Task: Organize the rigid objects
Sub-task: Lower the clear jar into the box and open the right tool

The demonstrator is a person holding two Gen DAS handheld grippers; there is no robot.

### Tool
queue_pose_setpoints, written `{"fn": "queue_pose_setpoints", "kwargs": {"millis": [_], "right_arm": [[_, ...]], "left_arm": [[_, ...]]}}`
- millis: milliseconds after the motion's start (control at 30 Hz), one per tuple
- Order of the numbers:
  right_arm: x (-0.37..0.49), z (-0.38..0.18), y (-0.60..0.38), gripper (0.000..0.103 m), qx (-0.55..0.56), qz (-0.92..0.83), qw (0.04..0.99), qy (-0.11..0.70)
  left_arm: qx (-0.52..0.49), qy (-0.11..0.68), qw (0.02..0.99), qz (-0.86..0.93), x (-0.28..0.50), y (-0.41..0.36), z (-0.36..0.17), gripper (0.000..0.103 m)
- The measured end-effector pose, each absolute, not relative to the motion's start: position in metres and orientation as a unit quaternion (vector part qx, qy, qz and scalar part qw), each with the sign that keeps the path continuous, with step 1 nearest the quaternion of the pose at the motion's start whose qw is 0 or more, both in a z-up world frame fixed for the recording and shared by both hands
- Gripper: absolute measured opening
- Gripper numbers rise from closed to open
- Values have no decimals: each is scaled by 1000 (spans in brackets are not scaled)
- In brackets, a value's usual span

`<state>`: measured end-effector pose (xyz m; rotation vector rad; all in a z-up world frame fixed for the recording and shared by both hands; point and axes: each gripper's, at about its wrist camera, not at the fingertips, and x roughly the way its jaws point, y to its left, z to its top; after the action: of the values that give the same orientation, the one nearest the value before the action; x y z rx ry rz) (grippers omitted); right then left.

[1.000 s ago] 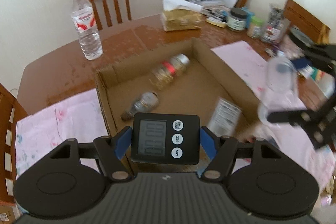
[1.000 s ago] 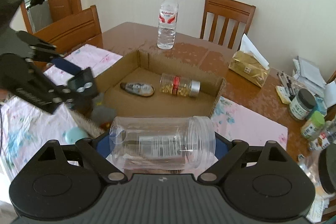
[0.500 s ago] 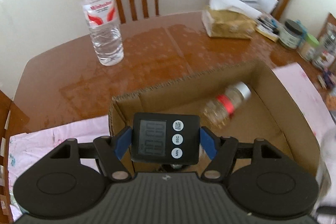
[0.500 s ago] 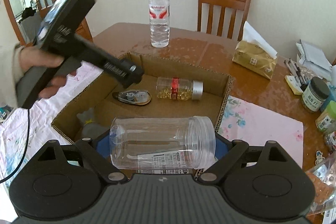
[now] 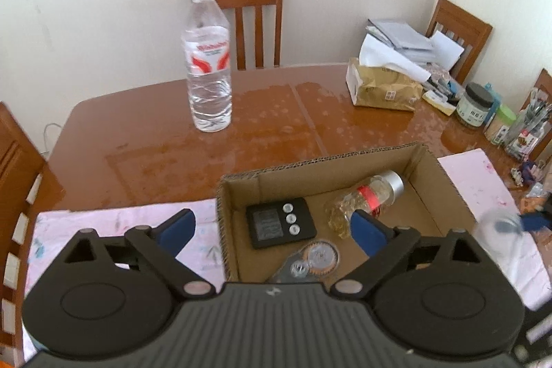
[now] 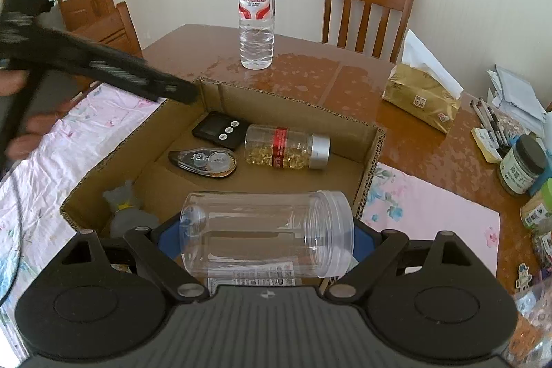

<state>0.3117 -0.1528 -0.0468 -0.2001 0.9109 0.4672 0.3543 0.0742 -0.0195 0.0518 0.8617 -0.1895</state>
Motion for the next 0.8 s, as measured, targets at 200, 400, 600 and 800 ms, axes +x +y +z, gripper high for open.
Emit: {"fn": "queue_pose_setpoints", "kwargs": {"millis": [200, 400, 600, 800], "right_arm": [[330, -43, -140, 94, -102, 223, 871, 425], [333, -30, -138, 103, -89, 209, 879, 419], [298, -30, -144, 103, -95, 199, 891, 396], [257, -31, -158, 103, -79, 180, 893, 405]], "left_arm": [[43, 407, 910, -68, 320, 91, -4, 97], [43, 408, 910, -54, 285, 100, 7, 99], [35, 402, 914, -40, 253, 106, -11, 99], [34, 418, 907, -22, 219, 103, -23, 99]]}}
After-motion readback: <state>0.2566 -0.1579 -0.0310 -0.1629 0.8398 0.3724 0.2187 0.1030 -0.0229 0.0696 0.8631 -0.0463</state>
